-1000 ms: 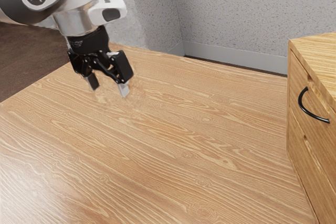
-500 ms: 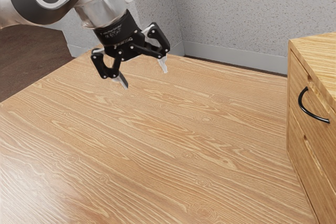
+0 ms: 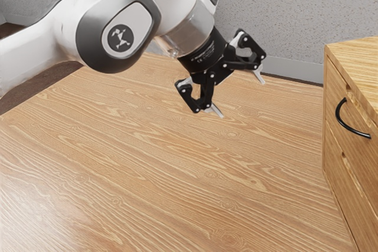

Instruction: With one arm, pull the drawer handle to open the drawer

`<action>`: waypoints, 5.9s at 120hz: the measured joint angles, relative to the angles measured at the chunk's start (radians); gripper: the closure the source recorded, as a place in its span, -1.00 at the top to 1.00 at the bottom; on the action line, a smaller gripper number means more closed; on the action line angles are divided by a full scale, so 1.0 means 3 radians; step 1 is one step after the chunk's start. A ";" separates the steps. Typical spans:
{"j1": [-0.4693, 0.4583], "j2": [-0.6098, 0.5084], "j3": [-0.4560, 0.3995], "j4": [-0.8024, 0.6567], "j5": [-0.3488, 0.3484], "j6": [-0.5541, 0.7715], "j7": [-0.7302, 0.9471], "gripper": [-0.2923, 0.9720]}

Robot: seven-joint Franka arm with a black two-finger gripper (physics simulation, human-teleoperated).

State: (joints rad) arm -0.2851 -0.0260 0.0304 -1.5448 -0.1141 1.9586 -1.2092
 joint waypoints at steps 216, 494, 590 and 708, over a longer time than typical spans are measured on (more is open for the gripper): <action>0.0042 0.0096 0.0018 -0.0058 0.0017 0.0497 -0.0569 0.54; -0.0537 0.0316 -0.0071 -0.0205 -0.0005 0.0976 -0.0648 0.54; -0.0646 0.0271 -0.0068 -0.0387 -0.0015 0.1109 -0.0659 0.53; -0.0626 -0.0648 0.0194 -0.1481 -0.0030 0.1347 -0.0663 0.53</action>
State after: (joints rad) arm -0.4729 -0.2205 0.0885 -1.9889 -0.1232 2.3626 -1.4081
